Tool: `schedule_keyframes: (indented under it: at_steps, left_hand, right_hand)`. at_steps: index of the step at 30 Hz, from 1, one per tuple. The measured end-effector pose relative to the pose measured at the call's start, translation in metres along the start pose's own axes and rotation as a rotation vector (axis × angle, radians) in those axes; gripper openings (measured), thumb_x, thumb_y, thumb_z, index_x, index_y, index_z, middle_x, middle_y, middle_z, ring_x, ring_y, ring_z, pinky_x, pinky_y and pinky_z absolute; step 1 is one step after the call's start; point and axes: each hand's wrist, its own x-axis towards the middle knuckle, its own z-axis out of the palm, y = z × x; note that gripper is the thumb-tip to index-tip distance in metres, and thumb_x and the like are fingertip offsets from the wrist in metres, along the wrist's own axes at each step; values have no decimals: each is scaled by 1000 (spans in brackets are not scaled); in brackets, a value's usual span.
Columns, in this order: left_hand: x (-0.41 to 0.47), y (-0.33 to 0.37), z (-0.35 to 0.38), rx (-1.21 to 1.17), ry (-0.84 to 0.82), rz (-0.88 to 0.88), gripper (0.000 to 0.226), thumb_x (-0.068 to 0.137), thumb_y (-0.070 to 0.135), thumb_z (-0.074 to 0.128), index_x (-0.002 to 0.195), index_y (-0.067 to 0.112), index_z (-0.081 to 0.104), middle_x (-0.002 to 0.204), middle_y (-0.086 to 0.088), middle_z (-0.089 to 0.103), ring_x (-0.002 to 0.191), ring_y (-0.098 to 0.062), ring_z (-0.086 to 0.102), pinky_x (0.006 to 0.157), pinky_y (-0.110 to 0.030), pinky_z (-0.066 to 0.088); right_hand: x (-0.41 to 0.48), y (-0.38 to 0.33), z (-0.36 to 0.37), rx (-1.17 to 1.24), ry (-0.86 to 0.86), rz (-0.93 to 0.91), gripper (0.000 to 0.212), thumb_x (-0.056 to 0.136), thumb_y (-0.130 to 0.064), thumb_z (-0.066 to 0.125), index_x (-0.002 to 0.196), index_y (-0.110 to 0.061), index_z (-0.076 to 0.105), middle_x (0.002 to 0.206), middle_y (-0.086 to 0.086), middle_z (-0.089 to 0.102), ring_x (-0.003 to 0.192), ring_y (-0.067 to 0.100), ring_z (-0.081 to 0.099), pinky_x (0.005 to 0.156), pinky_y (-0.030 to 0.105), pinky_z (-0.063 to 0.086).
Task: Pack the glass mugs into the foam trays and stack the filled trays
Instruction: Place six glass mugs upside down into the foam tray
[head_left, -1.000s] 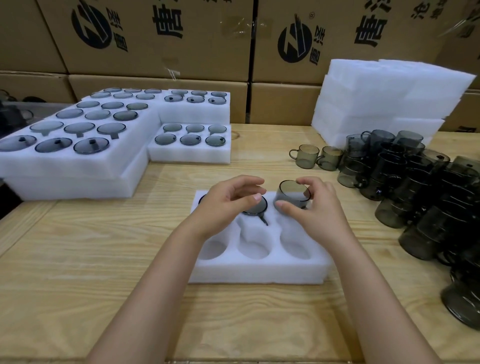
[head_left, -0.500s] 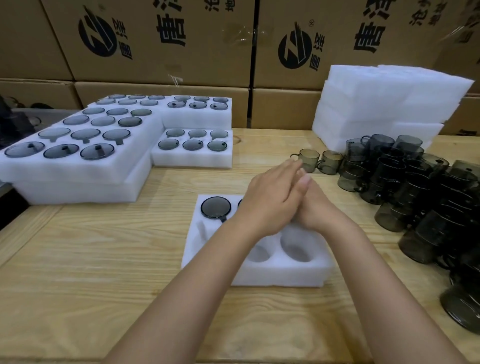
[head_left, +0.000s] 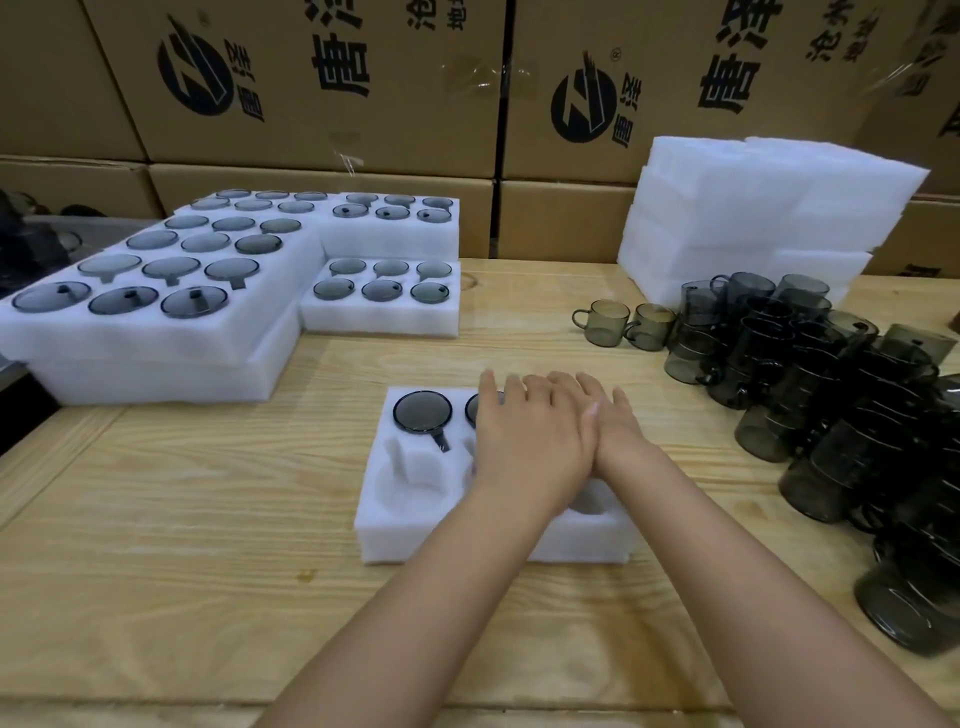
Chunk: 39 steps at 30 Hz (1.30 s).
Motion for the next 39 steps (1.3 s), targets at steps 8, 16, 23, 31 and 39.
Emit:
schedule_keyframes:
  at_steps: [8, 16, 23, 31, 39]
  left_hand:
    - [-57, -17, 37, -4, 716, 410, 19, 83, 24, 56, 85, 12, 71, 90, -7, 70, 71, -24, 62, 79, -39, 52]
    - [-35, -27, 55, 1, 609, 285, 21, 88, 30, 57, 90, 17, 74, 114, -7, 69, 95, -20, 67, 89, -40, 52]
    - [-30, -34, 54, -66, 634, 182, 38, 96, 40, 42, 96, 18, 74, 115, -6, 68, 105, -21, 65, 97, -44, 40]
    - [-29, -37, 60, -126, 606, 131, 40, 87, 39, 49, 110, 13, 69, 127, -12, 60, 119, -27, 57, 103, -47, 33]
    - [-29, -39, 58, -216, 640, 191, 33, 81, 27, 53, 104, 11, 70, 125, -11, 61, 118, -27, 56, 104, -48, 32]
  right_hand:
    - [6, -12, 2, 198, 201, 111, 45, 97, -49, 13, 130, -33, 40, 139, -1, 41, 131, 24, 30, 106, 52, 23]
    - [44, 9, -14, 839, 453, 152, 38, 99, -38, 31, 117, -16, 57, 124, 7, 56, 120, 28, 47, 103, 42, 32]
    - [106, 74, -19, 469, 393, 268, 45, 92, -12, 42, 136, -3, 35, 141, 17, 36, 123, 35, 43, 93, 39, 38]
    - [127, 72, -24, 27, 432, 202, 20, 84, -3, 49, 102, -4, 55, 99, 17, 61, 86, 34, 55, 66, 31, 41]
    - [58, 43, -10, -97, 596, 236, 21, 81, -5, 52, 94, -12, 67, 84, 11, 65, 98, 29, 47, 77, 35, 24]
